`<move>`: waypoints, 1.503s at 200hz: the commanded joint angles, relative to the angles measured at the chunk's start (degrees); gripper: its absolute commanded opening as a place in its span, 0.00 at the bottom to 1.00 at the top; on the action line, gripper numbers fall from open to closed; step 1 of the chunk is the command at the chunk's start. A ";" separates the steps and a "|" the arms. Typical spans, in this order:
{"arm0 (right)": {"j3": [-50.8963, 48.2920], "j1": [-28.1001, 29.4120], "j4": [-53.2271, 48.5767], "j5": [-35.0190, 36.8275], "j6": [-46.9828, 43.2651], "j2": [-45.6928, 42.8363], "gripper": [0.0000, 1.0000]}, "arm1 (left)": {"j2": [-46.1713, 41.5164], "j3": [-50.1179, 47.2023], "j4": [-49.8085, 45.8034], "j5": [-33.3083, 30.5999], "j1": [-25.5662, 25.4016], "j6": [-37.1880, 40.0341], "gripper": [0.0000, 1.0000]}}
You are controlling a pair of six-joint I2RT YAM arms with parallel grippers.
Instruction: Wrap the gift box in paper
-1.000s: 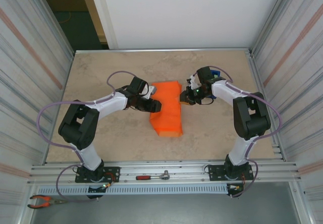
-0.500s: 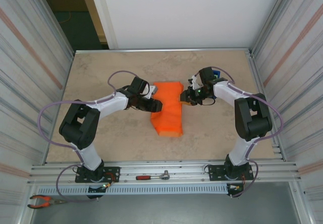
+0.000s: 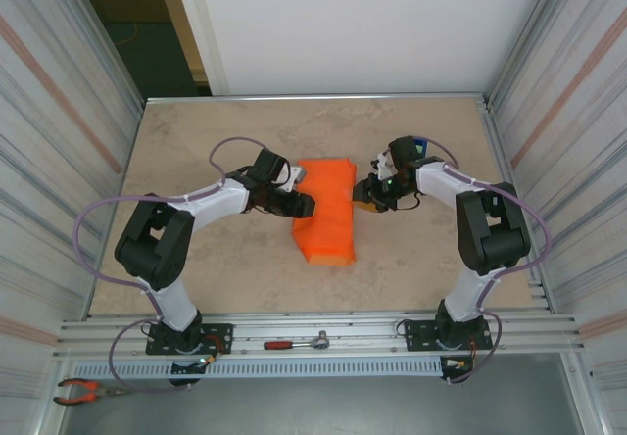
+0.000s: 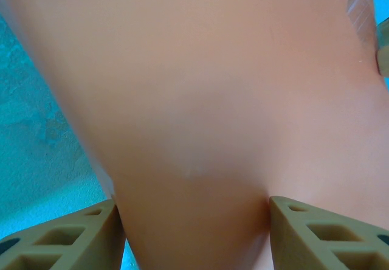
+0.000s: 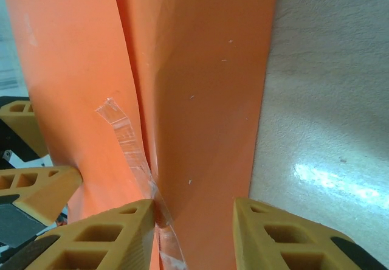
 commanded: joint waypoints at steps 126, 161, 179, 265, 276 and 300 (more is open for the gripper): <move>-2.96 -1.53 1.20 0.13 1.19 -2.90 0.37 | 4.78 -2.65 -8.57 -6.15 -1.47 3.02 0.58; -3.62 -2.35 1.59 -0.29 1.04 -3.33 0.36 | 4.85 -2.58 -8.57 -6.23 -1.47 3.02 0.58; -3.61 -2.28 1.56 -0.38 0.85 -2.71 0.36 | 5.00 -2.57 -8.48 -6.22 -1.47 3.05 0.58; -2.25 1.17 3.36 0.70 1.67 1.97 0.33 | 4.82 -2.66 -8.49 -6.07 -1.47 3.00 0.57; -3.18 1.09 4.33 0.57 2.31 1.73 0.33 | 4.71 -2.71 -8.40 -6.02 -1.47 3.01 0.57; -5.32 0.73 7.92 -2.12 4.61 1.19 0.33 | 4.65 -2.65 -8.31 -5.70 -1.53 2.93 0.57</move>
